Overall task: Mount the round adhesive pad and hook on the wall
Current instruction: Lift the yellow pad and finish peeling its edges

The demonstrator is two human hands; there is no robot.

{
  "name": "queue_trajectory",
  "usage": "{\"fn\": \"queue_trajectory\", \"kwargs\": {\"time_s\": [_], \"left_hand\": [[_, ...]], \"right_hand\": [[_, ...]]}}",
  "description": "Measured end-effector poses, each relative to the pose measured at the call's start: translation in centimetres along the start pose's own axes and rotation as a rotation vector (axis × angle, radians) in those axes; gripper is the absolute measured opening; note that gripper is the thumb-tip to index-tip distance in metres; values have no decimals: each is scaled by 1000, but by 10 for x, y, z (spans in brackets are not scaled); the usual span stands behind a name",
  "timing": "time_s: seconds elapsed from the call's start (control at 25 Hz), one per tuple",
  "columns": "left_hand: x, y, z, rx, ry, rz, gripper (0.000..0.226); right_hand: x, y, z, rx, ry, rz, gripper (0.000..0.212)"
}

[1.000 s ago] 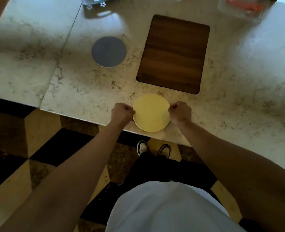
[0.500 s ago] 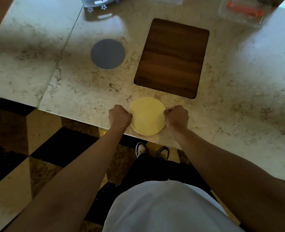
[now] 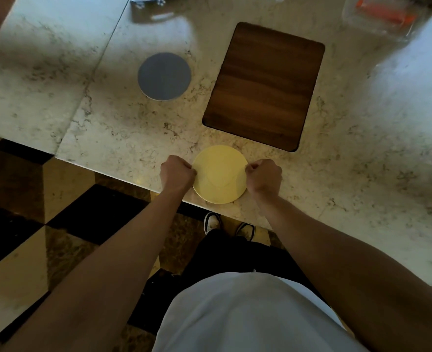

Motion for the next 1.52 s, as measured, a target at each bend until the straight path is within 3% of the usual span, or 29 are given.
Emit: {"fn": "queue_trajectory", "kwargs": {"time_s": [0.36,0.48,0.68,0.8,1.08,1.24,1.52], "left_hand": [[9,3,-1,-136,-153,-193,23],[8,3,-4,-154,-148,-189,19],[6,7,-6,-254,-174,-160,16],[7,14,-12,-306,-172,-113,16],[39,17,-53,-361,-172,-53,17],[92,13,-94,-367,-179,-16,22],[199,28,-162,-328,-283,89,22]], "right_hand": [[11,-2,3,-8,-166,104,29],[10,-1,-1,36,-173,64,31],[20,1,-6,147,-218,37,15],[26,-5,-4,179,-262,64,24],[40,-49,23,242,-316,49,23],[51,-96,59,238,-280,-31,23],[79,-174,126,356,-53,83,19]]}}
Point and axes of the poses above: each hand's wrist, its own x-axis towards the middle knuckle, its own z-axis out of the palm, y = z × x, the point moved 3 cm from there along x, towards the middle knuckle, and after that the axes turned 12 degrees about x, right-handed, at the moved point
